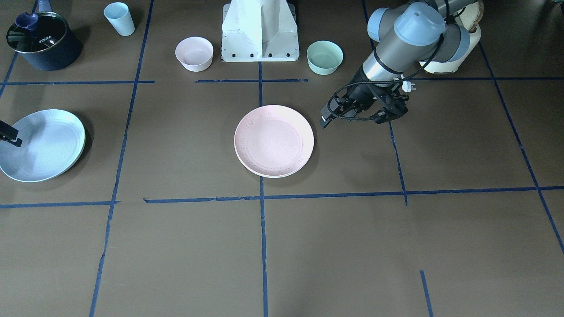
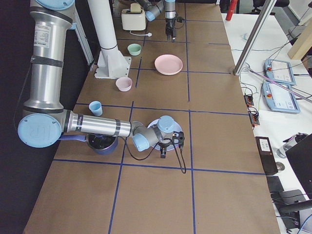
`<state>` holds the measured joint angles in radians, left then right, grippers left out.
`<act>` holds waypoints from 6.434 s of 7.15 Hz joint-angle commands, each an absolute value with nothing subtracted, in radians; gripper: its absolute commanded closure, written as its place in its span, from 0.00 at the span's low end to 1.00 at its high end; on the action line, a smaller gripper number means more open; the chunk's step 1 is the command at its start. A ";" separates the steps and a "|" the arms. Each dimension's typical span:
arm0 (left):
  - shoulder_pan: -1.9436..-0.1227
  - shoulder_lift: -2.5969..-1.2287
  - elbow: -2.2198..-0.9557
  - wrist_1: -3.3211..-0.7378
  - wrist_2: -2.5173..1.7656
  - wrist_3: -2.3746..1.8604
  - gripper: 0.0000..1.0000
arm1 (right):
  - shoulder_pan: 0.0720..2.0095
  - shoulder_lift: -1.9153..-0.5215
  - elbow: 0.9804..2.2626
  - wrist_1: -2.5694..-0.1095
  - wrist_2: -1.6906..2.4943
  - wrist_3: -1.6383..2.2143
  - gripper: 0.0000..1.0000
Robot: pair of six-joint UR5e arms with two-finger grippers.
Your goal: Stack three plates with pink and blue
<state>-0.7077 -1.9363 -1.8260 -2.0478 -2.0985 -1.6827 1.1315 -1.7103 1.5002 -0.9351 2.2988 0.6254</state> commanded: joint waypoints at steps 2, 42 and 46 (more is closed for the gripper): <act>-0.785 -1.913 -1.845 -2.048 -2.170 -1.642 0.00 | 1.132 -1.712 1.496 -0.930 2.290 0.620 1.00; -1.554 -1.559 -1.565 -1.614 -2.365 0.104 0.00 | 1.403 -1.557 1.749 -1.519 2.415 0.092 0.00; -1.554 -1.552 -1.565 -1.615 -2.367 0.104 0.00 | 1.575 -1.721 1.686 -1.511 2.404 -0.106 0.00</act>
